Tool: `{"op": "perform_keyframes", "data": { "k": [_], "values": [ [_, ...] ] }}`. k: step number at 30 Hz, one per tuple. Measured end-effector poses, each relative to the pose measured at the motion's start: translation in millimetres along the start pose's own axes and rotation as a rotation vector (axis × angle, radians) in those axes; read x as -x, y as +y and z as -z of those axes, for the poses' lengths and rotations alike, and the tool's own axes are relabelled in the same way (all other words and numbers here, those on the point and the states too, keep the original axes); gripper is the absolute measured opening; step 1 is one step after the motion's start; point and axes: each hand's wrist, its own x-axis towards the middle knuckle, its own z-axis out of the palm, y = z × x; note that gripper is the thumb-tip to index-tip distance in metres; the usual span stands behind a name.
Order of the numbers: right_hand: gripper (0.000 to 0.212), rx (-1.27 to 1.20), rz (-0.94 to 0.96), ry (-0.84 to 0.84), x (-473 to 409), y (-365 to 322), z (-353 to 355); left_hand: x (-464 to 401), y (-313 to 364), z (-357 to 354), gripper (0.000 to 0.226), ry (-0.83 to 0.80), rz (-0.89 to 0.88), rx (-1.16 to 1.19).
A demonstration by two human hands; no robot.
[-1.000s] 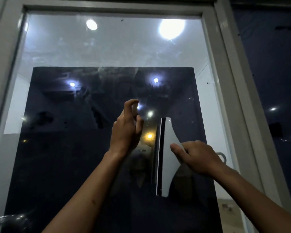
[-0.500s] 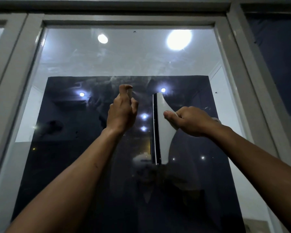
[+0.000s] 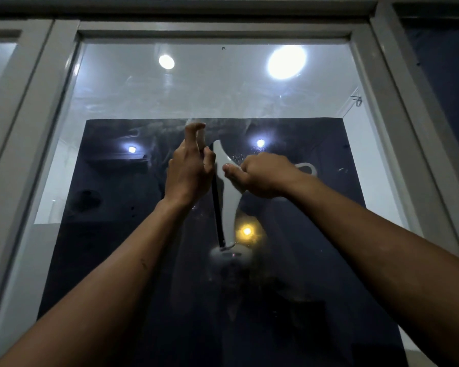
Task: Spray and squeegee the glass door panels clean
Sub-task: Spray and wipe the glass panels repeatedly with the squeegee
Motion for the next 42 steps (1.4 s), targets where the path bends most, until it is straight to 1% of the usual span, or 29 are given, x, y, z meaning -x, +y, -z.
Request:
{"op": "perform_keyframes", "data": {
  "k": [3,6,10,13,16,18,20,24,28,30,32,36,39,42],
  "values": [
    [0.059,0.126,0.015,-0.031,-11,-7,-10,5,-2,0,0.042,0.019,0.001,-0.009],
    [0.057,0.201,-0.017,-0.068,-5,5,-9,11,-2,2,0.041,0.01,0.002,-0.003],
    [0.064,0.195,-0.14,-0.141,21,56,-4,19,-1,3,0.04,-0.007,-0.001,0.024],
    [0.072,0.19,-0.216,-0.147,40,87,-1,23,-1,3,0.041,-0.03,0.005,0.033],
    [0.073,0.176,-0.223,-0.117,40,88,0,26,2,3,0.04,-0.038,-0.006,0.026],
    [0.069,0.157,-0.224,-0.108,32,78,0,27,4,3,0.041,-0.036,-0.004,0.018],
    [0.065,0.158,-0.234,-0.117,27,72,0,29,7,3,0.041,-0.047,-0.007,0.013],
    [0.066,0.155,-0.294,-0.156,39,86,2,30,11,2,0.043,-0.065,-0.029,0.012],
    [0.072,0.085,-0.442,-0.206,71,114,5,34,16,0,0.043,-0.087,-0.027,0.044],
    [0.072,0.061,-0.472,-0.215,80,119,2,37,19,-1,0.042,-0.097,-0.018,0.044],
    [0.07,0.045,-0.494,-0.18,78,116,1,39,22,-3,0.042,-0.097,-0.011,0.038],
    [0.079,-0.04,-0.6,-0.087,61,103,1,41,26,-8,0.041,-0.09,-0.01,0.052],
    [0.082,-0.204,-0.716,-0.077,71,94,-12,45,30,-11,0.04,-0.085,0.001,0.062],
    [0.086,-0.402,-0.878,-0.057,107,87,-37,55,37,-14,0.039,-0.088,0.015,0.082]
  ]
}}
